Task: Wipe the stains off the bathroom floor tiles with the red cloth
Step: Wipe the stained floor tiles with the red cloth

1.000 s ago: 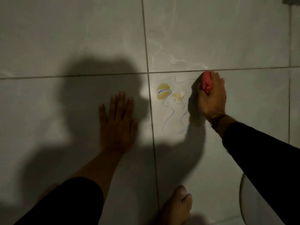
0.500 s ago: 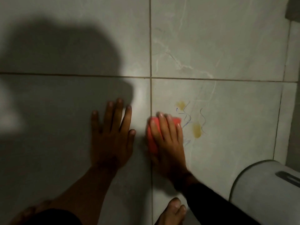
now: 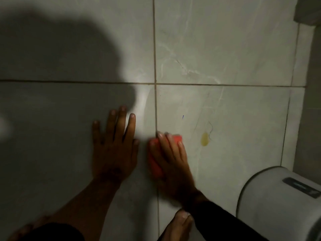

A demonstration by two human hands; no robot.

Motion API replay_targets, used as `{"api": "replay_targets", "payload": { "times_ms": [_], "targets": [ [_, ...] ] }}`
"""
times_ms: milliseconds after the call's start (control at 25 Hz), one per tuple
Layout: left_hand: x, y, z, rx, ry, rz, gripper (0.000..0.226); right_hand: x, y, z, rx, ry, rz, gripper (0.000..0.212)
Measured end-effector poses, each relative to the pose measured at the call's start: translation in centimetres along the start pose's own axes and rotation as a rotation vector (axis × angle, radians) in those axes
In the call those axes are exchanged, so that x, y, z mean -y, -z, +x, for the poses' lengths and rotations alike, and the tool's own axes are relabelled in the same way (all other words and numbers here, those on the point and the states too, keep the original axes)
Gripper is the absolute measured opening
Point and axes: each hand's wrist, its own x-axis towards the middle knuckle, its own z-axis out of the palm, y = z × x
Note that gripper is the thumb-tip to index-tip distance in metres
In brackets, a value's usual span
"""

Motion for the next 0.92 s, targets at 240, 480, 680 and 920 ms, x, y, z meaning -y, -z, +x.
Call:
{"api": "replay_targets", "payload": {
  "times_ms": [240, 480, 680, 920],
  "targets": [
    [-0.1, 0.2, 0.2, 0.016, 0.001, 0.015, 0.072, -6.2, 2.5, 8.7, -0.245, -0.548, 0.05, 0.08],
    [-0.1, 0.2, 0.0, 0.018, 0.008, -0.01, 0.071, 4.5, -1.9, -5.1, -0.042, -0.241, 0.074, 0.07],
    [0.0, 0.0, -0.1, 0.001, -0.007, -0.023, 0.072, -8.3, 1.1, -0.6, -0.268, -1.005, 0.137, 0.076],
    [0.0, -0.2, -0.2, 0.035, 0.015, -0.065, 0.076, -3.9, -1.3, -3.6, -0.091, -0.716, 0.1, 0.08]
  ]
}}
